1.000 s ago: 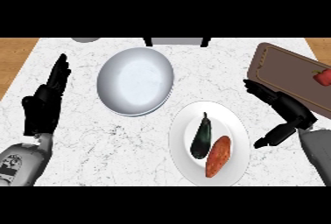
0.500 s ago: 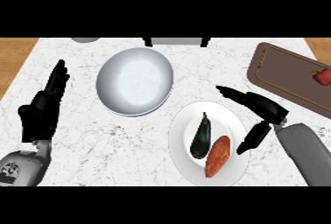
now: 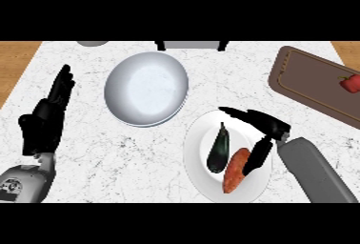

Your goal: Pick the eggplant from the plate and place it in the bowl

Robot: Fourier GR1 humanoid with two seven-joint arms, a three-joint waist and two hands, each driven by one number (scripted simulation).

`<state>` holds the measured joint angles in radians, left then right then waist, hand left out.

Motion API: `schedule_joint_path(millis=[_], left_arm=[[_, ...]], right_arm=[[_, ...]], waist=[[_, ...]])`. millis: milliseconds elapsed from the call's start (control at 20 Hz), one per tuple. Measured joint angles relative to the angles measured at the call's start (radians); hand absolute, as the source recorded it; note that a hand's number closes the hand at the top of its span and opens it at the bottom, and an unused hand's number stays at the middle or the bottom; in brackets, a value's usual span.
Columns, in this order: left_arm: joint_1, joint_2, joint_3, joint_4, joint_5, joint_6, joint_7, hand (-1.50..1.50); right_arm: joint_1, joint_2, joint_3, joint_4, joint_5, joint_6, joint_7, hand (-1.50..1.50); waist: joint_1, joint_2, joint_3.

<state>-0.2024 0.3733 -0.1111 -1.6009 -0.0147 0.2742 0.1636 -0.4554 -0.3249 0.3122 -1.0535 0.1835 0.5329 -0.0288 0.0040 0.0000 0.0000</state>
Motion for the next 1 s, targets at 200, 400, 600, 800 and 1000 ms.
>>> schedule_joint_path(millis=[200, 400, 600, 800, 1000], left_arm=[[0.003, -0.028, 0.02, 0.0, -0.03, -0.014, 0.0, 0.0], [0.004, -0.03, 0.06, -0.012, -0.027, -0.057, 0.011, 0.0], [0.0, -0.059, 0.065, -0.002, -0.054, -0.059, -0.001, 0.0], [0.004, -0.055, 0.082, -0.009, -0.054, -0.081, -0.001, 0.0], [-0.014, -0.07, 0.086, 0.013, -0.067, -0.083, -0.001, 0.0]], right_arm=[[-0.027, 0.048, -0.018, 0.082, 0.067, -0.01, -0.032, -1.5], [-0.008, 0.084, -0.028, 0.097, 0.118, -0.028, -0.057, -1.5], [-0.029, 0.118, -0.04, 0.162, 0.164, -0.048, -0.102, -1.5], [-0.046, 0.131, -0.04, 0.2, 0.204, -0.062, -0.138, 1.5], [-0.047, 0.139, -0.023, 0.217, 0.266, -0.124, -0.211, 1.5]], waist=[[0.001, 0.0, -0.001], [-0.001, -0.003, -0.003], [-0.005, -0.011, -0.01], [-0.007, -0.017, -0.016], [-0.008, -0.017, -0.015]])
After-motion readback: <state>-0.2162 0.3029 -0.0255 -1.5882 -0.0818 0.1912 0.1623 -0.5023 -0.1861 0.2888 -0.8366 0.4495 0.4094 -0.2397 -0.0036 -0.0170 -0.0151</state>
